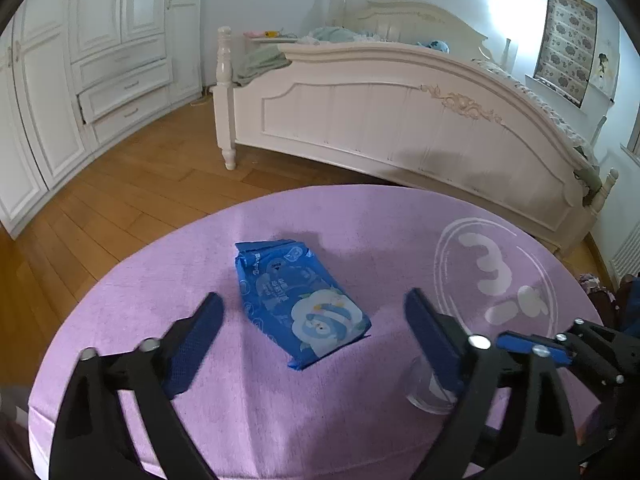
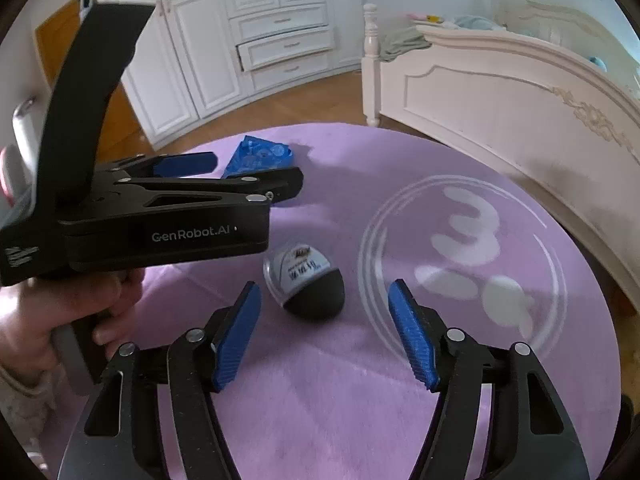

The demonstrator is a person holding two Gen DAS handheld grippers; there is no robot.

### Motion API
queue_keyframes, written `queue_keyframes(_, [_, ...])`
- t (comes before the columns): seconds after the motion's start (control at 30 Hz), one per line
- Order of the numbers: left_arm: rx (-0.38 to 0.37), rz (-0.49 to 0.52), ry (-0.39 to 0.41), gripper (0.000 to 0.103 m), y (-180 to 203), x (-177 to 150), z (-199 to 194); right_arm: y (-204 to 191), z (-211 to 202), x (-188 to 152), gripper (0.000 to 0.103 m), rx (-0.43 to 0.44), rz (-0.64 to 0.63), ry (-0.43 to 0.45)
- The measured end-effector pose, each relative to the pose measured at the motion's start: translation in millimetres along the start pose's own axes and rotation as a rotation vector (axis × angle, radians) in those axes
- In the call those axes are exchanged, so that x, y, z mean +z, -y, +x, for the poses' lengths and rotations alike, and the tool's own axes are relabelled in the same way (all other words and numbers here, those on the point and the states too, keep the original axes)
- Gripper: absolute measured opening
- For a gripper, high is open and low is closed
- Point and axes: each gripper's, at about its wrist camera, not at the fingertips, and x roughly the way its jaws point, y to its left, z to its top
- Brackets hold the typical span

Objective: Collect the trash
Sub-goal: 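Grasp the blue wipe packet with left gripper while right grasps small bottle, then carry the blue packet and small bottle with both grippers over the bin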

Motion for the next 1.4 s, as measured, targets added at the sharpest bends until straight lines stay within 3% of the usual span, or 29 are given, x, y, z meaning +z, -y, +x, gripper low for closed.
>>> queue_keyframes(0.3, [-0.029,-0.003,-0.07,0.049,-3,-2,10,-9,14,4,0.048,-0.012,-0.044,-0.012])
queue_keyframes(0.37, [-0.029,0.001,-0.071,0.047,-3,-2,10,-8,14,4,0.041,-0.011,-0.045,-0.011])
queue_keyframes(0.5, [-0.043,-0.006,-0.066,0.043,-7,-2,8,-4,10,1,0.041,0.008,-0.024,-0.009])
queue_keyframes(1.0, [-0.116,-0.003,0.014,0.042,4,-12,-34,37,-43,-32,0.041,0.1,0.207,0.07])
queue_keyframes(1.17, [-0.156,0.037,0.043,0.042,36,-8,-51,60,-72,-48,0.041,0.099,0.294,0.129])
queue_keyframes(1.4, [-0.249,0.142,0.086,0.042,110,-4,-73,111,-123,-79,0.041,0.052,0.42,0.227])
